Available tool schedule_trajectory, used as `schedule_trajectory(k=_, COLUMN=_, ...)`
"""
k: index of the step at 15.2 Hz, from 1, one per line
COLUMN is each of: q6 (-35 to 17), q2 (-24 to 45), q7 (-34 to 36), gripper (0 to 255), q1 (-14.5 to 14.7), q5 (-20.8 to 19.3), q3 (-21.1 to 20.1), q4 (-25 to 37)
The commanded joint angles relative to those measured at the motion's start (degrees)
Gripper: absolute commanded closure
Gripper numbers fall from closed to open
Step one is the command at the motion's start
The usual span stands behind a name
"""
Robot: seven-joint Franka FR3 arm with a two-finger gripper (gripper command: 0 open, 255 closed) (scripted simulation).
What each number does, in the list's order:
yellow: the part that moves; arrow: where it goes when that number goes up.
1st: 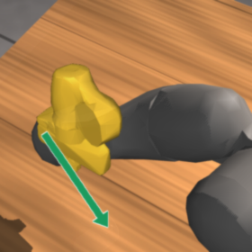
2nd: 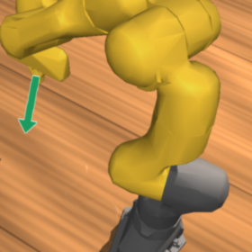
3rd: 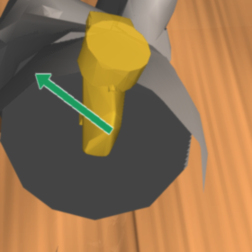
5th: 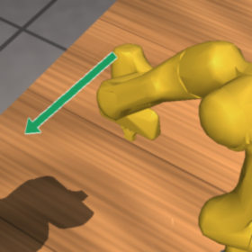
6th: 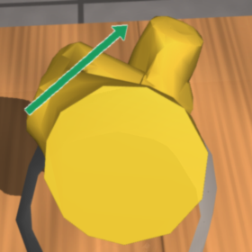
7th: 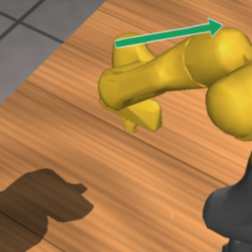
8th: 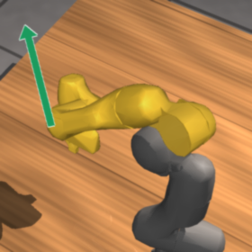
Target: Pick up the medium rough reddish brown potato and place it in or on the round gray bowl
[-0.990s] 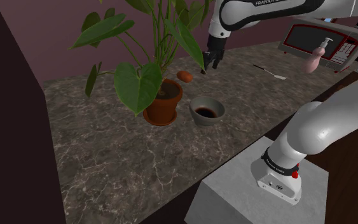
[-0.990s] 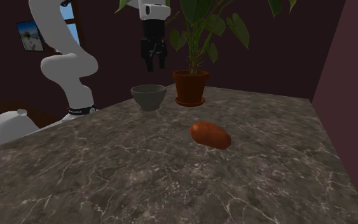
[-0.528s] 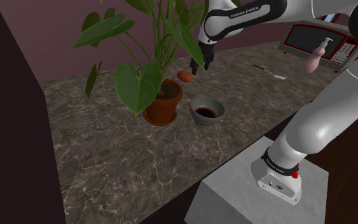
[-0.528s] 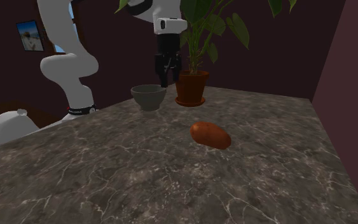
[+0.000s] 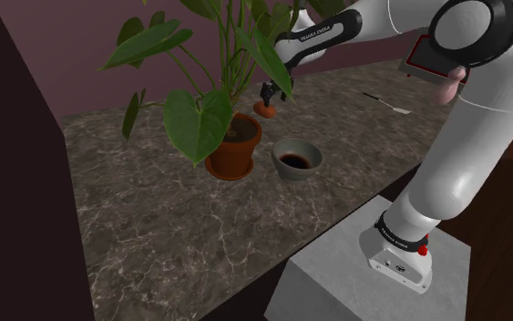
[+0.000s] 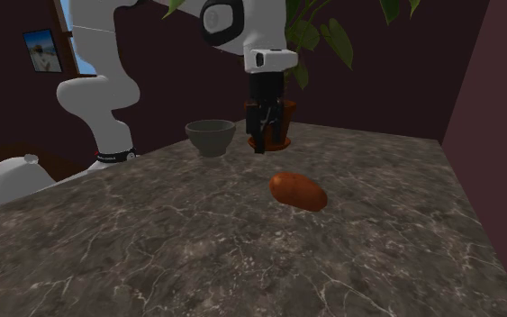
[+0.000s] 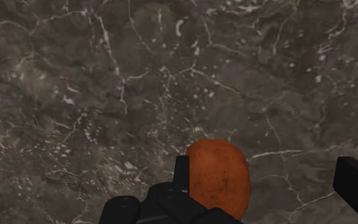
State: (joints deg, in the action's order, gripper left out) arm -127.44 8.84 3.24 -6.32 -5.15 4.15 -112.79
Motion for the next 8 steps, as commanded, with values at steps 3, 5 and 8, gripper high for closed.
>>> schedule_trajectory(k=3, q6=-2.0, q2=8.4, q7=0.8, gripper=0, q1=-0.8, q5=-0.4, q3=0.8, q4=7.6)
schedule_trajectory(k=5, q6=-3.2, q2=9.3, q7=0.8, gripper=0, q1=-0.9, q5=-0.4, q3=0.9, q4=7.3)
schedule_trajectory(k=8, q6=-5.0, q2=10.6, q7=0.8, gripper=0, q1=-1.0, q5=-0.3, q3=0.9, q4=6.9)
